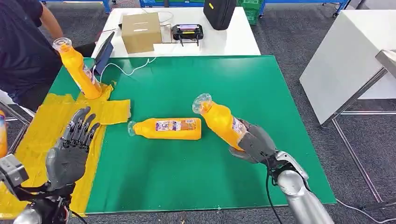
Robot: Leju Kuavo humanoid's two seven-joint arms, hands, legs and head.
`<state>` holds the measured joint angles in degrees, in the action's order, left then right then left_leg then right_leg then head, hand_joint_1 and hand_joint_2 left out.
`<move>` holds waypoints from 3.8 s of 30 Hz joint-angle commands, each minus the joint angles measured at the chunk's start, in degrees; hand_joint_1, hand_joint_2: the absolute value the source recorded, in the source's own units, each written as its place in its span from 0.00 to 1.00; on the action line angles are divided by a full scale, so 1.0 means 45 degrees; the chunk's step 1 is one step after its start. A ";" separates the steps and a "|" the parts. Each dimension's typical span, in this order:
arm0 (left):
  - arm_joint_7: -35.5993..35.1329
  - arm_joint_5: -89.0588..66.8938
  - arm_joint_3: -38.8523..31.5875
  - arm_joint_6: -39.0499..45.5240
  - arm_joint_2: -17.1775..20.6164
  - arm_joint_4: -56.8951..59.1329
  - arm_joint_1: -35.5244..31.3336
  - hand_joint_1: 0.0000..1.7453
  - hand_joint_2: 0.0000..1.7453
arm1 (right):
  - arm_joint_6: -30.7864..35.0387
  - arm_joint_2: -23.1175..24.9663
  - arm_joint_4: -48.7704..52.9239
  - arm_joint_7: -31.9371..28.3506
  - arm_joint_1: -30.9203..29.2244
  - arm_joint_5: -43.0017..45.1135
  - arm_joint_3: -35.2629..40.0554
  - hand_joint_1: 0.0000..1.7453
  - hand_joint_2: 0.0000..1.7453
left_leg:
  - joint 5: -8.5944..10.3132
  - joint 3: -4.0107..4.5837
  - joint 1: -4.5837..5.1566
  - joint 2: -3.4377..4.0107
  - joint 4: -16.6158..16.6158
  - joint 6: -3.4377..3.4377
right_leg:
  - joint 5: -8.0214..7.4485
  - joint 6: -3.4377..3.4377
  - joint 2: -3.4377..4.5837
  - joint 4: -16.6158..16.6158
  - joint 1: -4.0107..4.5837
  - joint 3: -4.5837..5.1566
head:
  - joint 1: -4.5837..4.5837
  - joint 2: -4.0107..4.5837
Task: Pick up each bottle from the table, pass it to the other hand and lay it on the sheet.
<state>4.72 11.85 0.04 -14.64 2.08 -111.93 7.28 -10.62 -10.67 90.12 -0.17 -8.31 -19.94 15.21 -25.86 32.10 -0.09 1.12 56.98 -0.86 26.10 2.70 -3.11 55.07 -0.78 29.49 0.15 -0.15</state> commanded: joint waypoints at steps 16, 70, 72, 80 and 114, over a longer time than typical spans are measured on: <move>0.0211 -0.0922 0.3811 0.1488 -0.0365 -0.1527 -0.0580 0.00 1.00 | 0.0902 0.1618 0.0026 0.1175 -0.1933 0.1079 0.3494 1.00 1.00 | 0.0000 0.0035 -0.0010 0.0033 0.0012 0.0015 | -0.0014 -0.0023 0.0100 0.0013 0.0011 0.0047 | -0.0010 0.0000; 0.0216 0.0840 0.3457 0.0281 -0.0499 -0.0981 -0.0832 1.00 1.00 | -0.1006 0.0338 0.0952 0.0662 -0.3686 -0.0843 0.8858 1.00 1.00 | 0.0010 0.0046 -0.0001 -0.0012 0.0002 0.0017 | -0.0003 -0.0022 0.0057 0.0011 0.0000 0.0051 | -0.0005 0.0000; 0.0335 0.0645 0.3469 0.0274 -0.0507 -0.1022 -0.0825 1.00 1.00 | -0.1003 0.0364 0.0968 0.0669 -0.3672 -0.0800 0.8817 1.00 1.00 | 0.0013 0.0051 0.0002 -0.0003 -0.0002 0.0012 | -0.0007 -0.0011 0.0042 0.0007 -0.0001 0.0058 | -0.0005 0.0000; 0.0406 0.0543 0.3536 0.0161 -0.0472 -0.1066 -0.0773 1.00 1.00 | -0.1002 0.0374 0.0998 0.0679 -0.3612 -0.0738 0.8768 1.00 1.00 | 0.0011 0.0048 -0.0002 -0.0005 0.0001 0.0013 | -0.0006 -0.0014 0.0050 0.0006 0.0001 0.0052 | 0.0000 0.0000; 0.1765 -0.3385 0.1712 0.1687 -0.0931 -0.2200 0.0804 1.00 1.00 | 0.1068 -0.2642 0.4478 0.0850 0.1211 -0.3574 0.5054 0.00 0.00 | 0.0009 0.0050 -0.0001 -0.0059 -0.0002 0.0005 | 0.0004 -0.0006 0.0001 -0.0010 0.0001 0.0039 | -0.0005 0.0000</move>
<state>8.74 8.78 14.21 -10.75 -0.33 -120.06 7.53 -9.92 -11.15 100.06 4.35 -14.05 -31.50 46.84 -25.81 32.34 -0.08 1.14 56.98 -0.83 26.08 2.71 -3.07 55.10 -0.79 29.81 0.13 -0.15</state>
